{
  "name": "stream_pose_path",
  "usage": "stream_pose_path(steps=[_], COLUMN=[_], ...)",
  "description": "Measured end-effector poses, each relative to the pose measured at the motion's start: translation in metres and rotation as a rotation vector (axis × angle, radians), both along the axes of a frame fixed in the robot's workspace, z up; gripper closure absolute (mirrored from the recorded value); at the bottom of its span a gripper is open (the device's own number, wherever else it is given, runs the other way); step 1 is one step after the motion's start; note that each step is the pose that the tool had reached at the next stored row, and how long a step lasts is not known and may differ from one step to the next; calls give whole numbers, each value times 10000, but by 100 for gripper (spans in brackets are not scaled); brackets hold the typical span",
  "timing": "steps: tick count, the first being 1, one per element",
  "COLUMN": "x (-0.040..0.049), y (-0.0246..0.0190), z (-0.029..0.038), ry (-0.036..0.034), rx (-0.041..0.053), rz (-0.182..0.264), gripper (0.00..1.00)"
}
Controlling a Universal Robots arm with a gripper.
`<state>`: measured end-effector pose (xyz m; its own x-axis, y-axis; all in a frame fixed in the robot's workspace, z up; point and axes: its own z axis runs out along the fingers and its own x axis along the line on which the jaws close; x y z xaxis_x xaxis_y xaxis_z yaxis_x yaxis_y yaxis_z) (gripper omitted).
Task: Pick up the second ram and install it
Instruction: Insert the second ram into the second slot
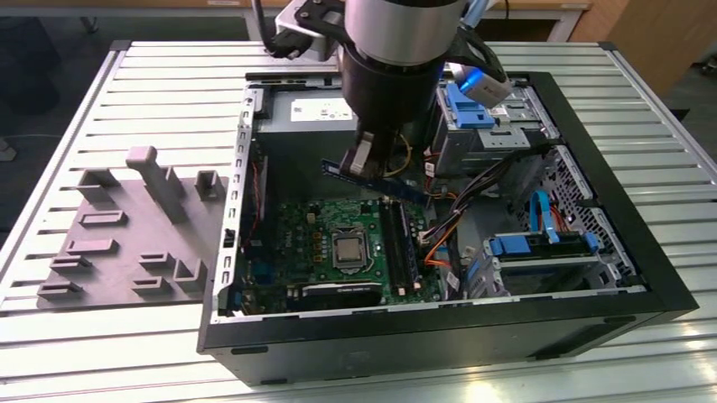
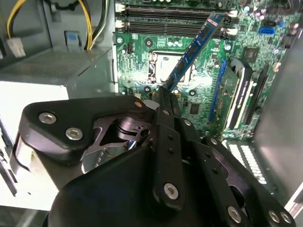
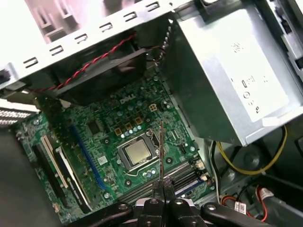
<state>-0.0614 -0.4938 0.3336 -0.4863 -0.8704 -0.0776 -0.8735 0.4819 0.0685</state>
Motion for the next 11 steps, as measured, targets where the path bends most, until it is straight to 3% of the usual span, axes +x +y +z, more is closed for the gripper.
stream_pose_path(steps=[11], x=[0], y=[0], z=[-22], ry=[1], rx=[-1], rz=[-1808], gripper=[88])
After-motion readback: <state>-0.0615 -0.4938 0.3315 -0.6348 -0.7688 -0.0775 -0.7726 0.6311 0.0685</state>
